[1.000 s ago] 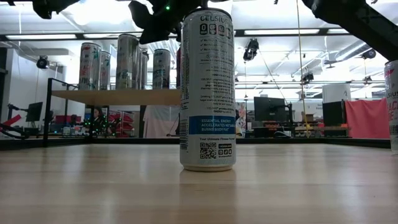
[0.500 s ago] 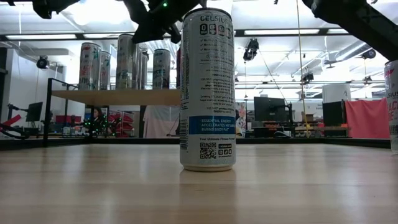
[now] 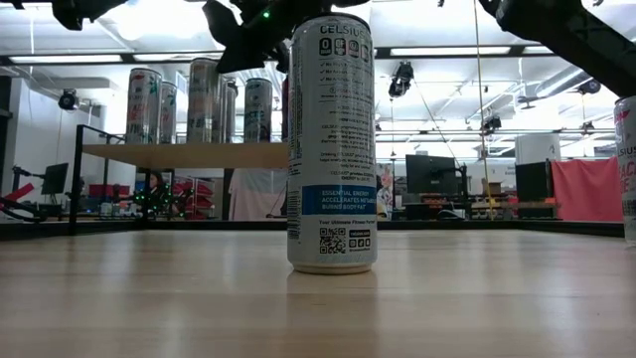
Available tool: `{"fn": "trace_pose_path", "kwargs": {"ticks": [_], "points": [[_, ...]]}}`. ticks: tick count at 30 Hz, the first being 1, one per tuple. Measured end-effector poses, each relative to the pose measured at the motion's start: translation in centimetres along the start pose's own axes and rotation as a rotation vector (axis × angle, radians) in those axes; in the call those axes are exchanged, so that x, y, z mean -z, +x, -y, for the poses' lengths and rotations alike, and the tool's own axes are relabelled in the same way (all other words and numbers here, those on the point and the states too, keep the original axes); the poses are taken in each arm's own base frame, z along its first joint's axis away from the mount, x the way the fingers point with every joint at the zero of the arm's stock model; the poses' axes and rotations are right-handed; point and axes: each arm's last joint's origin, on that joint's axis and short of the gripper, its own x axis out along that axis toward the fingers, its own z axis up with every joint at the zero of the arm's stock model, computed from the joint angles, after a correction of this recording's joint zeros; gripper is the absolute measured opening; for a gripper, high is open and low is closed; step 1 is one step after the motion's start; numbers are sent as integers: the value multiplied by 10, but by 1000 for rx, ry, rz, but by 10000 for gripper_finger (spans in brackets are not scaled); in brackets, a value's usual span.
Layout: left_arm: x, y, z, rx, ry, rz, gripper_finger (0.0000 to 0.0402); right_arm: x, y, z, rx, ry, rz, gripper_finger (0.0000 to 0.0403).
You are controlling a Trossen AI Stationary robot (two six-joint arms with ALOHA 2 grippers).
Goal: Place canned beverage on shelf
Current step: Put the white yellow soda can on the shelf aligned with the other white yellow soda cans
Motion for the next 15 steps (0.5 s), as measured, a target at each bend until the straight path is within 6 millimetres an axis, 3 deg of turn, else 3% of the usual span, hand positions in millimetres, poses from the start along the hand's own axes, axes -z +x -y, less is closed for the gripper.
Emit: {"fn": "trace_pose_path", "kwargs": {"ticks": [8,15], "points": [[0,0,0,0,0,0,366,-4,-7,-6,58,5,9,9],[0,0,0,0,8,0,366,-24,-15,-11,68,4,165,9]]}}
